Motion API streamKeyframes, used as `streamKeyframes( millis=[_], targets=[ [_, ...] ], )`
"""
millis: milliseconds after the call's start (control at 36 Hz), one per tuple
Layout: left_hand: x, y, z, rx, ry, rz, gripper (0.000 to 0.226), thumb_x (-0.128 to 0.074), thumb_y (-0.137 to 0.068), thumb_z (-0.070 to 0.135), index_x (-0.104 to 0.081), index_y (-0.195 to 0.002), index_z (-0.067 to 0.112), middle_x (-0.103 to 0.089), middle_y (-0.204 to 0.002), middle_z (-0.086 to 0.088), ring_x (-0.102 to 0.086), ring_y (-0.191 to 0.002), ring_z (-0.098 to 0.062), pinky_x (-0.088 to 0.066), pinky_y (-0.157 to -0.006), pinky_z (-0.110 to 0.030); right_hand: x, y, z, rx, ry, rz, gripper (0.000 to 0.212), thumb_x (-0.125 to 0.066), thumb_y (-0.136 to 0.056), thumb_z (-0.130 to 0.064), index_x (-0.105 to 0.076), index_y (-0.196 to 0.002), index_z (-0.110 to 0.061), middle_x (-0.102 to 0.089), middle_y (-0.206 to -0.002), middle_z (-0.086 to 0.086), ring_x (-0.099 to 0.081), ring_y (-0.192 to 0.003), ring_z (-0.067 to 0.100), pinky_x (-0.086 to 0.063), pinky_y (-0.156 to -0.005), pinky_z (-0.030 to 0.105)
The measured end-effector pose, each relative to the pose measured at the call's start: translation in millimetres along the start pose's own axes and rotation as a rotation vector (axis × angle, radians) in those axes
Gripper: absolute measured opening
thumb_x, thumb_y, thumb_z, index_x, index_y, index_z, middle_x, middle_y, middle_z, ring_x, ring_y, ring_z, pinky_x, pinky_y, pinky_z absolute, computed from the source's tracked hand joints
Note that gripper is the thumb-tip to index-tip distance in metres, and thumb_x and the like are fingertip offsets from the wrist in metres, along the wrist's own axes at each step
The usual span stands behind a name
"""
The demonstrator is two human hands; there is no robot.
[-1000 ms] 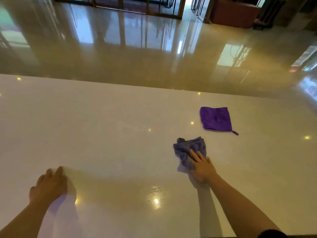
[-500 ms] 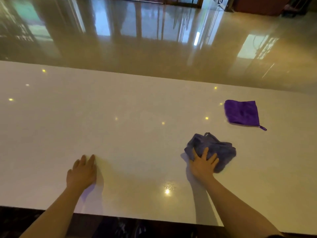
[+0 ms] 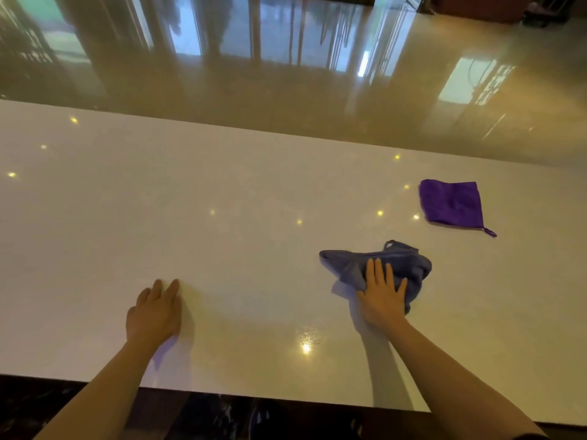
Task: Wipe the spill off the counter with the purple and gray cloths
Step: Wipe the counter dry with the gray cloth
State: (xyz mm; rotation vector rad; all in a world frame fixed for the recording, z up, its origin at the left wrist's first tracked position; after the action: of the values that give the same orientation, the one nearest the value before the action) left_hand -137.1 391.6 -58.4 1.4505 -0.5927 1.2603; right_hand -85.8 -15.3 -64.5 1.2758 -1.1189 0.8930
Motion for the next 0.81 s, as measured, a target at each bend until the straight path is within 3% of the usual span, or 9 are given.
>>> streamKeyframes(
  millis=[167,278,361,528,667,806],
  targets=[
    [-1.9,-0.8,2.1,0.007,0.026,0.023,0.046,-0.021,-0.098,0.027,-0.022,-0.144,0.022,-0.02,-0.154,-0.008,-0.021,-0.14,-0.03,-0.037,-0.106,-0.044,10.4,-6.5,25.9,-0.082,0.037,-0.062,0.073,-0.037,-0.087,-0.063,0.003,-0.143,-0.041,0.016,-0.157,0.014,0.013,-0.142,0.043,-0.002,-0.107,0.071],
    [-0.5,-1.0,1.8,0.014,0.037,0.026,0.047,-0.023,-0.098,0.027,-0.023,-0.144,0.022,-0.019,-0.155,-0.008,-0.019,-0.141,-0.03,-0.036,-0.106,-0.044,11.2,-16.2,40.8,-0.205,-0.183,-0.167,0.083,-0.045,-0.074,-0.075,-0.002,-0.14,-0.051,0.02,-0.157,0.009,0.02,-0.141,0.041,-0.003,-0.107,0.071],
    [-1.0,-1.1,1.5,0.013,0.041,0.035,0.046,-0.022,-0.098,0.027,-0.024,-0.144,0.022,-0.02,-0.155,-0.008,-0.02,-0.141,-0.031,-0.035,-0.107,-0.045,9.2,-18.1,39.0,-0.208,-0.235,-0.154,0.077,-0.048,-0.079,-0.068,-0.007,-0.141,-0.048,0.014,-0.157,0.012,0.017,-0.141,0.042,-0.006,-0.109,0.068],
    [-3.4,-0.5,1.6,0.013,0.052,0.047,0.046,-0.025,-0.097,0.025,-0.026,-0.143,0.021,-0.022,-0.154,-0.01,-0.021,-0.14,-0.033,-0.037,-0.105,-0.046,-1.0,-11.9,18.8,0.007,-0.002,-0.05,0.049,-0.035,-0.095,-0.037,-0.028,-0.142,-0.024,-0.006,-0.153,0.029,-0.001,-0.141,0.047,-0.005,-0.115,0.06],
    [-4.4,0.9,1.8,0.009,0.032,0.046,0.047,-0.025,-0.097,0.026,-0.024,-0.143,0.021,-0.02,-0.154,-0.009,-0.02,-0.14,-0.033,-0.039,-0.104,-0.046,-3.5,-4.0,6.3,0.108,-0.009,-0.029,0.052,-0.028,-0.098,-0.029,-0.012,-0.147,-0.018,-0.009,-0.156,0.024,-0.003,-0.143,0.042,-0.006,-0.116,0.053],
    [-6.8,2.4,3.0,0.012,0.026,0.052,0.047,-0.023,-0.097,0.027,-0.022,-0.143,0.021,-0.017,-0.154,-0.009,-0.016,-0.141,-0.032,-0.037,-0.104,-0.046,-10.0,9.7,-8.2,0.13,-0.172,-0.06,0.052,-0.035,-0.097,-0.027,-0.016,-0.146,-0.027,-0.006,-0.158,0.015,0.002,-0.143,0.043,-0.005,-0.117,0.049]
  ],
)
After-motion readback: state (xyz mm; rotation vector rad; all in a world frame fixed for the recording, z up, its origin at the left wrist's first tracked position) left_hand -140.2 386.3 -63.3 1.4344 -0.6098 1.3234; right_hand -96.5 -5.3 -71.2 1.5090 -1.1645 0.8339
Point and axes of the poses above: each hand's wrist, its own y-axis away from the middle knuckle, its own x-axis out of the back of the hand, z = x × y, the point moved 3 cm from there along -y, towards the middle knuckle
